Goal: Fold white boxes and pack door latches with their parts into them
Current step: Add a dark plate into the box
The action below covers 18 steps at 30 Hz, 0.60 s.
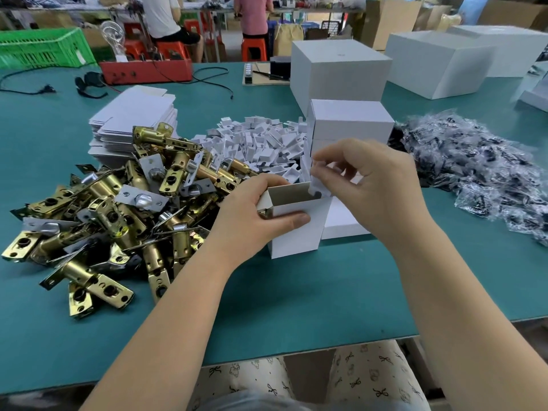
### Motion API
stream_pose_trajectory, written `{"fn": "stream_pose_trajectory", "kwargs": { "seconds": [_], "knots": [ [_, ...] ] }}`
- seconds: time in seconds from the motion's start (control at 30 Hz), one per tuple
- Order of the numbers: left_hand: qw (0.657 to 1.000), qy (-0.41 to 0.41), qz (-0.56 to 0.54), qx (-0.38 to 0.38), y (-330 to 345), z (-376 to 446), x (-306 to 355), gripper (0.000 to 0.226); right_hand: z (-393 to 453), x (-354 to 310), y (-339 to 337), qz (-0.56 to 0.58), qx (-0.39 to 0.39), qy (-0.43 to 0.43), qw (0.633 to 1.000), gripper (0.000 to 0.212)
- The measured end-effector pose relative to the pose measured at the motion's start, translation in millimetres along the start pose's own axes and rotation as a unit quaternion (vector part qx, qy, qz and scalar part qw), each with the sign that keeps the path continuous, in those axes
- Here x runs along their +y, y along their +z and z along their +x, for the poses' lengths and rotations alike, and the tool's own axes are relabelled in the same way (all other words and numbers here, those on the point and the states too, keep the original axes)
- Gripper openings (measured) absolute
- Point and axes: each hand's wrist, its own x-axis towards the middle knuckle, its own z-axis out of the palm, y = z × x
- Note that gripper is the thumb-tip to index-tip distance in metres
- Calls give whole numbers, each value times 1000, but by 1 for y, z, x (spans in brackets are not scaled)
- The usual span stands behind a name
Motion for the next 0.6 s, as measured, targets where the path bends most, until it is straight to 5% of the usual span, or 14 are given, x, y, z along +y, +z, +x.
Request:
{"fn": "stream_pose_trajectory", "kwargs": {
  "seconds": [0.2,0.43,0.6],
  "knots": [
    [1000,-5,-3,-10,0,0,2,47,-2,-2,9,35,12,12,999,9],
    [1000,7,6,-5,0,0,0,42,-11,2,17,-71,-13,-22,997,8],
    [1000,19,13,-7,0,0,1,43,-19,2,18,-69,-43,-42,996,42]
  ]
}}
